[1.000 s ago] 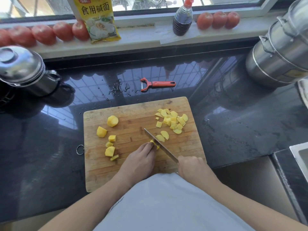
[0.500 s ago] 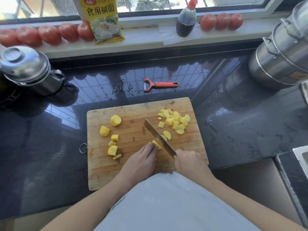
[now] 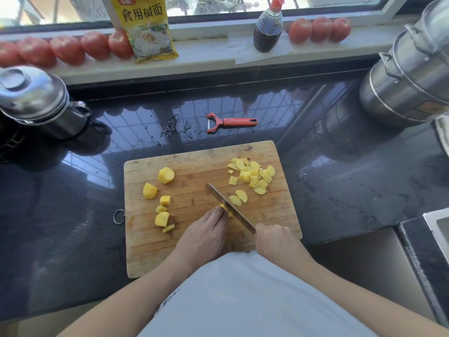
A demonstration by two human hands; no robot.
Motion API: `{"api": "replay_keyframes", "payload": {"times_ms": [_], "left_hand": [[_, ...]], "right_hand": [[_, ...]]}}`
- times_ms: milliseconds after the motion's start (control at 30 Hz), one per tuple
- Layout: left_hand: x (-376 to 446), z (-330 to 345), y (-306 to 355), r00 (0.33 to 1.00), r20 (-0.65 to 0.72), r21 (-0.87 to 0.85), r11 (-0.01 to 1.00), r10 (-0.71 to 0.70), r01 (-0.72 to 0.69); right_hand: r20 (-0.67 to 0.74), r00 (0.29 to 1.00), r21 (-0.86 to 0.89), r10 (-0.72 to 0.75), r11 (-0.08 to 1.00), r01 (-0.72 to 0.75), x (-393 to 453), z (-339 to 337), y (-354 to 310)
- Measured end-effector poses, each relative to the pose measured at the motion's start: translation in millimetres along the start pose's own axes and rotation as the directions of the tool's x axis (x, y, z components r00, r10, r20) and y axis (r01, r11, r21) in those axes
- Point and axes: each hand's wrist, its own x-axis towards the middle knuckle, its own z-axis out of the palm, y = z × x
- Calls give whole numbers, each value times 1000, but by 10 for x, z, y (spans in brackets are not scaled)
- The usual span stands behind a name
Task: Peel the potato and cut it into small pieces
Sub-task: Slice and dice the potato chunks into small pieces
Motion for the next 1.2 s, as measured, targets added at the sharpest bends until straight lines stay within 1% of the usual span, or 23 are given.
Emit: {"api": "replay_keyframes", "payload": {"times_ms": [67, 133, 200, 300, 400, 533, 633, 767, 833, 933, 1067, 1200], "left_hand": [[-1, -8, -4, 1000, 22, -9, 1000, 0, 0], [9, -22, -5, 999, 33, -24, 1000, 1, -1], [12, -34, -3, 999, 38, -54, 998, -15, 17], [-26, 4, -14, 999, 37, -46, 998, -38, 40], [-59, 36, -23, 998, 48, -25, 999, -43, 44], [-63, 34, -24, 993, 94, -52, 996, -67, 72], [-42, 5, 0, 994, 80, -56, 996, -71, 76], [-30, -6, 3, 998, 48, -12, 999, -47, 48], [-38, 18, -6, 998, 47, 0, 999, -38, 38], [-37, 31, -11, 999, 39, 4, 1000, -31, 31], [-30, 28, -15, 998, 51, -32, 998, -49, 50], [-20, 26, -18, 998, 45, -19, 999, -34, 35]], "right_hand": [[3, 1000, 7, -2, 1000, 2, 92, 2, -76], [-67, 998, -5, -21, 1000, 21, 196, 1, -179], [-147, 989, 37, -23, 999, 29, 272, -21, -245], [-189, 982, 56, -24, 998, 35, 249, -40, -175], [-169, 985, 45, -44, 998, 52, 120, -54, -64], [-118, 992, 8, -46, 999, 48, 8, -55, -63], [-99, 994, -16, -52, 999, 51, -7, -23, -48], [-105, 992, -78, -76, 995, 68, -17, 55, 4], [-94, 994, -88, -59, 995, 51, -22, 88, 14], [-76, 996, -89, -46, 995, 39, -8, 104, 11], [-2, 999, -44, -32, 999, 32, 62, 38, -116], [-32, 999, 21, 5, 1000, -5, 190, -41, -313]]}}
